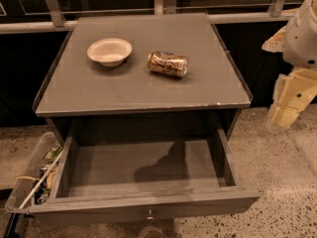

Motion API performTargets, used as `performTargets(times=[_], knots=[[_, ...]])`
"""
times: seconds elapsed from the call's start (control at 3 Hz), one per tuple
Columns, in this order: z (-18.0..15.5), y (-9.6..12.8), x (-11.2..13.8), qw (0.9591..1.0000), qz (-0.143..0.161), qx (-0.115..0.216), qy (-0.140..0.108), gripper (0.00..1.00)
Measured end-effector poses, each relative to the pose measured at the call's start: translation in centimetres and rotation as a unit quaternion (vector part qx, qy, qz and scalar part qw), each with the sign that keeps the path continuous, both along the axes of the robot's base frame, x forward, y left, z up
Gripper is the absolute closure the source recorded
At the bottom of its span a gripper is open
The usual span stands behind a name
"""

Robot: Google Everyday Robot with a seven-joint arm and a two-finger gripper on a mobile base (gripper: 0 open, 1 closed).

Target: Close top drawer

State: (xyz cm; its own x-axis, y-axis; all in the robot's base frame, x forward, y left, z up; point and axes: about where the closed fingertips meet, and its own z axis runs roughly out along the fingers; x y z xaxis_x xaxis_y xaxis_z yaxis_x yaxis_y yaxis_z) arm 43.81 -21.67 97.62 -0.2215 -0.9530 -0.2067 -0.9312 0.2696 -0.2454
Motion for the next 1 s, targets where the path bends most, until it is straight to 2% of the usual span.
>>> performTargets(times=[0.33,0.67,1.0], knots=[[-0.3,0.3,-0.5,1.0000,0.004,0.005,-0.003,0.00],[-1.7,0.9,-2.1,0.9996,0.014,0.023,-0.009,0.00],[-4.8,1.4,-4.0,0.9982,0.017,0.058,-0.005,0.00]])
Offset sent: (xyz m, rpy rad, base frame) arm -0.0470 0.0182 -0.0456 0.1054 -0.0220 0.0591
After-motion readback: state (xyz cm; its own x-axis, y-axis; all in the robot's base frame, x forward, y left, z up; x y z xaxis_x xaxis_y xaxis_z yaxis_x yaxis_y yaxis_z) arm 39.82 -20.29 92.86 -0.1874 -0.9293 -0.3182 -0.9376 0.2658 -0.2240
